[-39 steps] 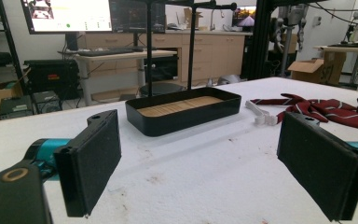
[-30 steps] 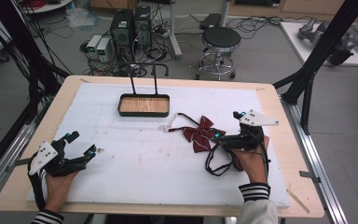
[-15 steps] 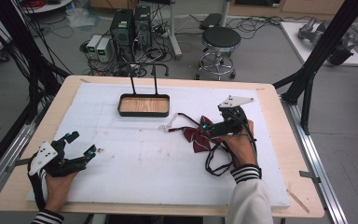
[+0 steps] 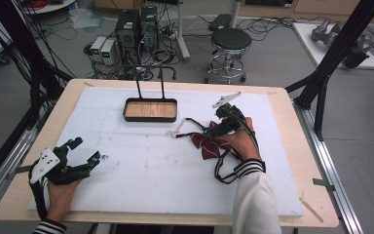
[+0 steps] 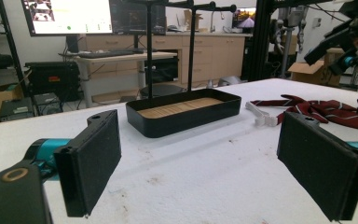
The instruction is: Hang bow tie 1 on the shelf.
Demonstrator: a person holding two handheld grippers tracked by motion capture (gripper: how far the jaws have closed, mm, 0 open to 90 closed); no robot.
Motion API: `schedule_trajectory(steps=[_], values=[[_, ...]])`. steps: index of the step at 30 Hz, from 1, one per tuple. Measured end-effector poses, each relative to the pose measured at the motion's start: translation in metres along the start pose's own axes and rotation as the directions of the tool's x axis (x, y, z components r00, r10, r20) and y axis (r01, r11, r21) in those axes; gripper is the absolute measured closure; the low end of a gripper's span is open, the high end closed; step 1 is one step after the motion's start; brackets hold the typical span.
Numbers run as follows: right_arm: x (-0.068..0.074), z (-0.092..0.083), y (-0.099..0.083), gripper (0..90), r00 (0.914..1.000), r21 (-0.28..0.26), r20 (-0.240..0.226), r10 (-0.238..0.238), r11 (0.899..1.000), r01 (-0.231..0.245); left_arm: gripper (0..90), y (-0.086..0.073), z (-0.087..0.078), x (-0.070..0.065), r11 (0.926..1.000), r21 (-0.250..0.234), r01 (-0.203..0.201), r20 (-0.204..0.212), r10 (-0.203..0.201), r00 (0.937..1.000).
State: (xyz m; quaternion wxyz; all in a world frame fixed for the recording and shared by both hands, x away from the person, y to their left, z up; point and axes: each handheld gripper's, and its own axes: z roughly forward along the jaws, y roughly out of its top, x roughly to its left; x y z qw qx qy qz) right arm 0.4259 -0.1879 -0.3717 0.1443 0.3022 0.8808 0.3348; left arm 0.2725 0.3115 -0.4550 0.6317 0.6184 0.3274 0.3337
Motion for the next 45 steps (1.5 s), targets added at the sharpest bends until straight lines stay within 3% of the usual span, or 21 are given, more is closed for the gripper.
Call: schedule_trajectory(steps=[10,14,21,28,36,45], values=[[-0.006,0.02,-0.004,16.1,0.9995,0.101,-0.029,0.015,0.995,-0.012,13.9,0.0,0.0,0.0,1.0,0.0,0.001,0.001,-0.001,1.0],[-0.006,0.029,-0.007,19.9,0.9987,0.164,-0.049,0.014,0.986,-0.006,13.9,0.0,0.0,0.0,1.0,-0.001,0.001,0.001,-0.001,1.0],[-0.006,0.037,-0.008,23.1,0.9982,0.198,-0.06,0.008,0.98,0.004,13.9,0.0,0.0,0.0,1.0,0.0,0.001,0.001,-0.001,1.0],[-0.008,0.044,-0.011,26.8,0.9967,0.238,-0.069,0.042,0.971,-0.025,13.9,0.0,0.0,0.0,1.0,0.0,0.0,0.001,0.0,1.0],[-0.009,0.049,-0.011,36.3,0.9966,0.264,-0.068,0.047,0.964,-0.027,13.9,0.0,0.0,0.0,1.0,-0.001,0.001,0.0,-0.001,1.0],[-0.009,0.05,-0.012,60.2,0.9991,0.318,-0.041,0.012,0.948,0.001,13.9,0.0,0.0,0.0,1.0,-0.001,-0.001,0.0,0.001,1.0]])
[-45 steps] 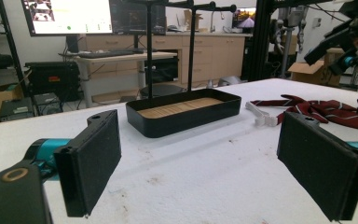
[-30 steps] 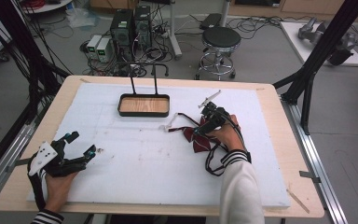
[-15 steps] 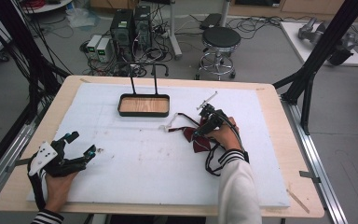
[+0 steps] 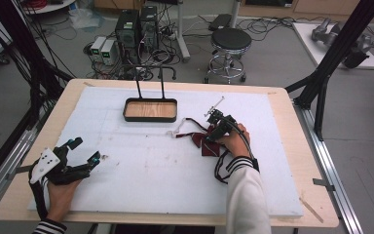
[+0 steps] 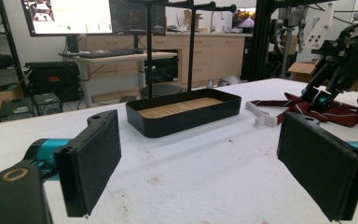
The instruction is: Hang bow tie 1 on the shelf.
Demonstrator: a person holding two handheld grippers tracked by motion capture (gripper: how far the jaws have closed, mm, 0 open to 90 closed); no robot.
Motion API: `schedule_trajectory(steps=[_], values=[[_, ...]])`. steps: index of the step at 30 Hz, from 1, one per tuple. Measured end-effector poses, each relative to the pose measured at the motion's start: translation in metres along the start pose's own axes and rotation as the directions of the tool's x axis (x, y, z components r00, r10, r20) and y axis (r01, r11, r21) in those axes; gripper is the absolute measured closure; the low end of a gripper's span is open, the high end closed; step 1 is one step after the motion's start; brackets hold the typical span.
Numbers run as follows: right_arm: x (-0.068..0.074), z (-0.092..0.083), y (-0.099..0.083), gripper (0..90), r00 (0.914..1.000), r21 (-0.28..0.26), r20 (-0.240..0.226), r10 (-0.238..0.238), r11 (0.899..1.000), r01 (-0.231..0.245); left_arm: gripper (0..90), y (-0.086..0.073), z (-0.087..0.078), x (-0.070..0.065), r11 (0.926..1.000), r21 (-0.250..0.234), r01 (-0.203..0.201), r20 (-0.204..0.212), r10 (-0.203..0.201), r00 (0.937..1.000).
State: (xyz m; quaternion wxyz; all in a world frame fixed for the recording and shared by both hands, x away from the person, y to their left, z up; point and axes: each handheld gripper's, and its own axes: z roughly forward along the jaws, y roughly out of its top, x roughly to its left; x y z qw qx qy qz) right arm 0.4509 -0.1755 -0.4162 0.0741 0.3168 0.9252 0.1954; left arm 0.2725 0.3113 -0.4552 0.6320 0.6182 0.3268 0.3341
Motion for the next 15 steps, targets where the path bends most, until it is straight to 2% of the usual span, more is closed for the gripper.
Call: schedule_trajectory(steps=[3,6,15], values=[[-0.0013,-0.0009,-0.0002,67.4,1.0,0.003,0.006,-0.006,1.0,0.006,13.9,0.0,-0.0001,-0.0001,1.0,0.001,0.002,-0.001,-0.002,1.0],[0.001,-0.0012,0.001,70.0,0.9997,0.015,0.021,-0.014,1.0,0.013,13.9,0.0,0.0,0.0001,1.0,0.001,0.002,0.0,-0.002,1.0],[0.0033,-0.0021,-0.0003,70.4,0.9988,-0.001,0.044,-0.021,1.0,0.021,13.9,0.0001,0.0,0.0,1.0,0.001,-0.001,0.0,0.001,1.0]])
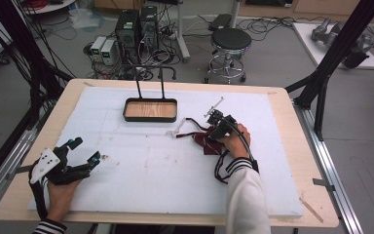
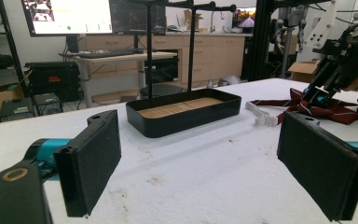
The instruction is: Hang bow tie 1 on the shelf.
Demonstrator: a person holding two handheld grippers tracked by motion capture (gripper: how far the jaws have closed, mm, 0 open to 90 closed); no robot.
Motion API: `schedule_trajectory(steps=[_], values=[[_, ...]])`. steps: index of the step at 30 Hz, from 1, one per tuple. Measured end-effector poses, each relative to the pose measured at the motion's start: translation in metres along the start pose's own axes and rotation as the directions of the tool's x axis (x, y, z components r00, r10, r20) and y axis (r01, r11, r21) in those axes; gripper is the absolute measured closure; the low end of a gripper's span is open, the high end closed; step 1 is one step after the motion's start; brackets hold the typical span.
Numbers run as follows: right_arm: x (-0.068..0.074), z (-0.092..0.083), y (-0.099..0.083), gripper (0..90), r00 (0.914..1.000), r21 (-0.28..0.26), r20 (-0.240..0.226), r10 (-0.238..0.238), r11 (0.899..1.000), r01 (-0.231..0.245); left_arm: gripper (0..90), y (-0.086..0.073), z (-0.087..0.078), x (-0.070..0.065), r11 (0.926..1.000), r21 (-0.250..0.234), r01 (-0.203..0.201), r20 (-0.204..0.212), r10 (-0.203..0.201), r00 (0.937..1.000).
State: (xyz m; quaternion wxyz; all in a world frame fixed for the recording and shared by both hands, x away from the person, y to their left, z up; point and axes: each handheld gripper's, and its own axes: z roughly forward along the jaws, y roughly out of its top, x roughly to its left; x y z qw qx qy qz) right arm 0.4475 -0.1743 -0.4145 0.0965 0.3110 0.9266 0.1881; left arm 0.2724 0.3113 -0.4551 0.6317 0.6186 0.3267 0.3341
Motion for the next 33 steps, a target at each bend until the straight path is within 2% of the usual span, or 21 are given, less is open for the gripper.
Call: schedule_trajectory(steps=[8,10,14,16,19,20,25,26,27,28,29,30,31,32,33], values=[[0.002,-0.007,0.002,70.3,0.9989,-0.045,0.035,-0.033,0.998,0.035,13.9,0.0,0.0,0.0,1.0,0.0,0.0,-0.001,0.0,1.0],[0.005,-0.013,0.005,70.3,0.9961,-0.082,0.066,-0.058,0.995,0.063,13.9,0.0,0.0,0.0,1.0,-0.001,0.001,0.0,-0.001,1.0],[0.008,-0.022,0.007,70.3,0.9951,-0.152,0.079,-0.059,0.986,0.071,13.9,0.0,0.0,0.0,1.0,0.002,-0.003,0.0,0.003,1.0],[0.009,-0.023,0.007,70.3,0.9949,-0.163,0.08,-0.061,0.984,0.074,13.9,0.0,0.0,0.0,1.0,0.002,-0.004,0.0,0.004,1.0],[0.011,-0.031,0.008,70.3,0.9937,-0.221,0.091,-0.066,0.971,0.085,13.9,0.0,0.0,0.0,1.0,0.001,-0.003,0.0,0.003,1.0],[0.011,-0.031,0.008,70.3,0.9937,-0.221,0.091,-0.066,0.971,0.085,13.9,0.0,0.0,0.0,1.0,0.001,-0.004,0.0,0.004,1.0],[0.012,-0.039,0.009,70.3,0.9937,-0.312,0.098,-0.055,0.946,0.083,13.9,0.0,0.0,0.0,1.0,0.002,-0.003,0.0,0.003,1.0],[0.012,-0.039,0.009,70.3,0.9937,-0.312,0.098,-0.055,0.946,0.083,13.9,0.0,0.0,0.0,1.0,0.002,-0.003,0.0,0.003,1.0],[0.013,-0.042,0.008,70.3,0.9932,-0.342,0.104,-0.052,0.936,0.085,13.9,0.0,0.0,0.0,1.0,0.0,-0.002,-0.001,0.002,1.0],[0.013,-0.042,0.008,70.3,0.9932,-0.342,0.104,-0.052,0.936,0.085,13.9,0.0,0.0,0.0,1.0,0.001,-0.002,0.0,0.002,1.0],[0.013,-0.045,0.009,70.3,0.9925,-0.375,0.109,-0.055,0.922,0.092,13.9,0.0,0.0,0.0,1.0,0.001,-0.002,0.0,0.002,1.0],[0.013,-0.046,0.009,70.3,0.9928,-0.387,0.109,-0.049,0.918,0.088,13.9,0.0,0.0,0.0,1.0,0.001,-0.002,0.0,0.002,1.0],[0.014,-0.048,0.009,70.3,0.9923,-0.406,0.113,-0.05,0.909,0.092,13.9,0.0,0.0,0.0,1.0,0.001,-0.002,0.0,0.002,1.0],[0.014,-0.048,0.009,70.3,0.9923,-0.406,0.113,-0.05,0.909,0.092,13.9,0.0,0.0,0.0,1.0,0.001,-0.003,0.0,0.003,1.0],[0.014,-0.052,0.009,70.2,0.9927,-0.439,0.112,-0.044,0.894,0.089,13.9,0.0,0.0,0.0,1.0,0.001,-0.002,0.0,0.002,1.0]])
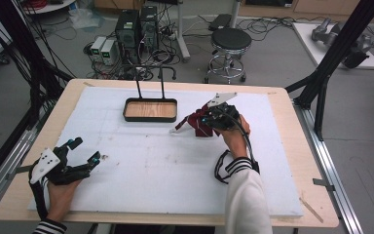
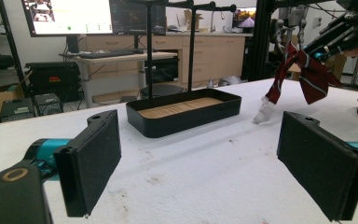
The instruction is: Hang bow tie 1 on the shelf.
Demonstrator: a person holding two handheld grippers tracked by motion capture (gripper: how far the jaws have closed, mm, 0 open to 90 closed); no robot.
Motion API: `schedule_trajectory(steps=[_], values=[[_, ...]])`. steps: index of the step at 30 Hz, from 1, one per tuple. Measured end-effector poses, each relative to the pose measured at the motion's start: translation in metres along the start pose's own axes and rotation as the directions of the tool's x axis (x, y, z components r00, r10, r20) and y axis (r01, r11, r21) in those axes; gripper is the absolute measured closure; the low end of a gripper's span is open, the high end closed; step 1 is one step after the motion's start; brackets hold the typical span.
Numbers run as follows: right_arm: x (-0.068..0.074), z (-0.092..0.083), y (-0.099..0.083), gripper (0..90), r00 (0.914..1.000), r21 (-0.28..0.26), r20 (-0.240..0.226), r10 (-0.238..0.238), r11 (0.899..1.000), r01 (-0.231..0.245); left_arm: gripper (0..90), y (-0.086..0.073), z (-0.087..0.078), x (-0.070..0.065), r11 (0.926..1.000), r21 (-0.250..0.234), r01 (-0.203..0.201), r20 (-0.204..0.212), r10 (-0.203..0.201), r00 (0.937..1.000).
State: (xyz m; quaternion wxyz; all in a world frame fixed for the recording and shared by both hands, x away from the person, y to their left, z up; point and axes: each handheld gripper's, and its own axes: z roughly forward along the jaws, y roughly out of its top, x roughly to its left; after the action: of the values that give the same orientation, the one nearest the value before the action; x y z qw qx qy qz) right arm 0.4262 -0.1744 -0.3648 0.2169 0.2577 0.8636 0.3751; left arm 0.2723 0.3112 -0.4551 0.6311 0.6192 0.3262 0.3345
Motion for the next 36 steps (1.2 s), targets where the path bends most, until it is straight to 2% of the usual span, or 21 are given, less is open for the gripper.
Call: schedule_trajectory(steps=[1,3,10,16,20,22,28,34,36], values=[[0.0,0.0,0.0,70.2,1.0,0.0,0.0,0.0,1.0,0.0,13.9,0.0,0.0,0.0,1.0,0.0,0.0,0.0,0.0,1.0],[-0.001,-0.004,0.002,70.2,0.9999,-0.053,0.004,0.011,0.999,-0.011,13.9,0.0,0.0,0.0,1.0,0.0,-0.001,-0.001,0.001,1.0],[-0.003,-0.012,0.003,70.3,0.9993,-0.126,0.005,0.036,0.991,-0.035,13.8,0.0,0.0,0.0,1.0,-0.001,0.002,-0.002,-0.002,1.0],[-0.002,-0.015,0.004,70.2,0.9992,-0.153,0.007,0.038,0.988,-0.037,13.9,0.0,0.0,0.0,1.0,-0.002,0.0,-0.002,0.0,1.0],[-0.002,-0.017,0.006,70.2,0.9986,-0.183,-0.011,0.051,0.982,-0.052,13.8,0.0,0.0,0.0,1.0,-0.002,0.002,-0.002,-0.002,1.0],[-0.003,-0.017,0.007,70.2,0.9991,-0.191,-0.006,0.043,0.981,-0.043,13.9,0.0,0.0,0.0,1.0,-0.003,0.002,-0.002,-0.002,1.0],[-0.002,-0.02,0.017,70.2,0.9975,-0.25,-0.036,0.061,0.966,-0.068,13.9,0.0,0.0,0.0,1.0,-0.002,0.002,-0.002,-0.002,1.0],[-0.002,-0.021,0.032,70.2,0.9974,-0.274,-0.053,0.049,0.96,-0.061,13.9,0.0,0.0,0.0,1.0,-0.002,0.004,-0.003,-0.004,1.0],[-0.002,-0.021,0.039,70.2,0.9983,-0.279,-0.049,0.031,0.959,-0.043,13.9,0.0,0.0,0.0,1.0,-0.003,0.003,-0.002,-0.003,1.0]])
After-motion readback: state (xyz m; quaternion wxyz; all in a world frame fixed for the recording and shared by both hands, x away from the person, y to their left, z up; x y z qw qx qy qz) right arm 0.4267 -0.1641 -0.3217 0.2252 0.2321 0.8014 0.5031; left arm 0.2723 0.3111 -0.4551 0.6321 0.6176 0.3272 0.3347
